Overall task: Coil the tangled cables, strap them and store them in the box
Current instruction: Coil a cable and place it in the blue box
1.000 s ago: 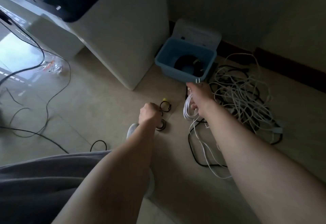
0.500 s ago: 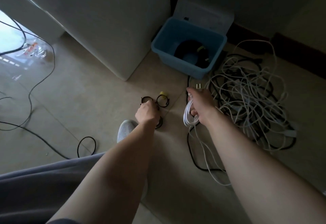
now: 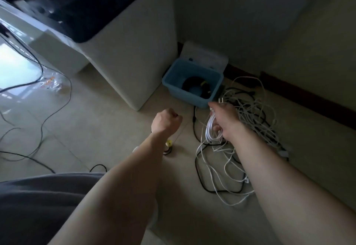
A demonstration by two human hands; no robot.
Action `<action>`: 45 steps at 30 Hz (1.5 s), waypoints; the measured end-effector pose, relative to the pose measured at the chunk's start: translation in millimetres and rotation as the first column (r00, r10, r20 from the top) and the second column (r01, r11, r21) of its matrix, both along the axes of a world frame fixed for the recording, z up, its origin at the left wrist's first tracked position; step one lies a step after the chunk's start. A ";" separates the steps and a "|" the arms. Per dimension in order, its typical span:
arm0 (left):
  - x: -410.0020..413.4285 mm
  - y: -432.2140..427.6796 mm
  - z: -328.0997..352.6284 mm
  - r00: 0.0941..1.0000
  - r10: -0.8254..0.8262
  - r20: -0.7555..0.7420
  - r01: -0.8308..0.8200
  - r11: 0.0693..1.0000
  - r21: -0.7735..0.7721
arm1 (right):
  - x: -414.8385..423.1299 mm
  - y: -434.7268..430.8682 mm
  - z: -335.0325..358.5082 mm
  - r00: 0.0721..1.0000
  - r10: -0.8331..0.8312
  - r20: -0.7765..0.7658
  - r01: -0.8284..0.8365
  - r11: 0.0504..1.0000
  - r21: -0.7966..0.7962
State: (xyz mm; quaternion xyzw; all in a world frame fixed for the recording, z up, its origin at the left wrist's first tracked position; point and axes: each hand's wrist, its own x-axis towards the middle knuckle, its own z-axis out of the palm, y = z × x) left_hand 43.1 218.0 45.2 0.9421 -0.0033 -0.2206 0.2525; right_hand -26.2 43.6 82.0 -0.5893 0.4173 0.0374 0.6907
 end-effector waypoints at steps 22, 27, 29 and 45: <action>-67.1 -68.5 282.8 0.917 -0.386 0.103 0.385 0.784 -0.487 | -117.2 -53.5 243.3 0.966 -0.113 0.231 0.114 0.993 0.006; -109.8 -69.5 318.7 0.871 -0.491 -0.025 0.293 0.558 -0.776 | -139.8 -64.6 262.4 0.952 -0.110 0.284 0.099 0.994 0.053; -123.4 -65.4 326.5 0.798 -0.588 -0.134 0.144 0.402 -0.904 | -147.7 -65.6 266.1 0.947 -0.096 0.305 0.052 0.988 0.149; -130.1 -76.2 334.1 0.548 -0.811 -0.203 -0.096 0.180 -0.979 | -151.1 -77.9 297.7 0.903 -0.132 0.410 -0.047 0.915 0.400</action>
